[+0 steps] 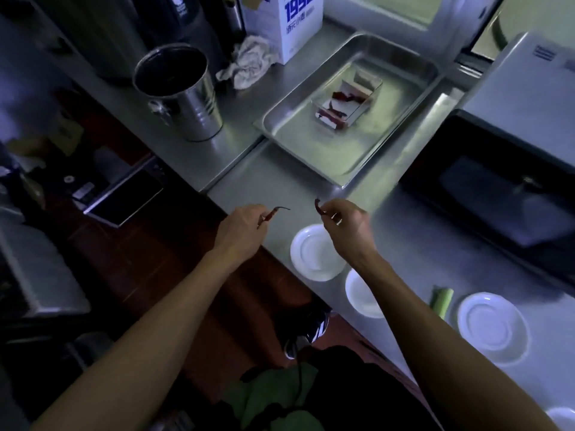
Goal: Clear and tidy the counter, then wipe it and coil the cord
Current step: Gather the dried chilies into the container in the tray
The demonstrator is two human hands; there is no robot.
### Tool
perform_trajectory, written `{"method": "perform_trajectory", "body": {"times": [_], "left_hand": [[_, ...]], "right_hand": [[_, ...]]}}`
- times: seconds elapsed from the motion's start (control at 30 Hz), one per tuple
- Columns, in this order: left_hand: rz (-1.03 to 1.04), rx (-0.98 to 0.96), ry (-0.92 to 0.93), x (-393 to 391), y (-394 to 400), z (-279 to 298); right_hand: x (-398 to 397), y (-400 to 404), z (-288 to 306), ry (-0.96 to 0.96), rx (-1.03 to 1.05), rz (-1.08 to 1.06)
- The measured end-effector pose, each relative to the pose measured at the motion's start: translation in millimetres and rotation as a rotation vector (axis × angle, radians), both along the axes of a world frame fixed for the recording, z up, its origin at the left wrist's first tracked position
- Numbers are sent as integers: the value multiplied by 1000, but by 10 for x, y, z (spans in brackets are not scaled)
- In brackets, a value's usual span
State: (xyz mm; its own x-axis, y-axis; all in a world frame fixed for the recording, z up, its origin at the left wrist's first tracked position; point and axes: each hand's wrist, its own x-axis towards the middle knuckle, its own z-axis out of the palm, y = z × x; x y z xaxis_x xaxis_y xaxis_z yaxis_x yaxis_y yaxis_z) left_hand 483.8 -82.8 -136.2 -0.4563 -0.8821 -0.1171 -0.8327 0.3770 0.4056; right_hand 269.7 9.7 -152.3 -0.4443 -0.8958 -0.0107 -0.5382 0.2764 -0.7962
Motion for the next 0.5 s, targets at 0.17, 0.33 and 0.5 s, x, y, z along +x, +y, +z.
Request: {"method": "perform_trajectory", "body": {"times": [0.17, 0.33, 0.5], "left_hand": [[-71, -10, -22, -356, -336, 68], [-156, -22, -46, -752, -575, 132], [-242, -35, -31, -1072, -773, 164]], "right_hand": [[-312, -169, 59, 11, -4, -7], [-590, -215, 113, 35, -12, -47], [-762, -222, 156, 21, -31, -121]]}}
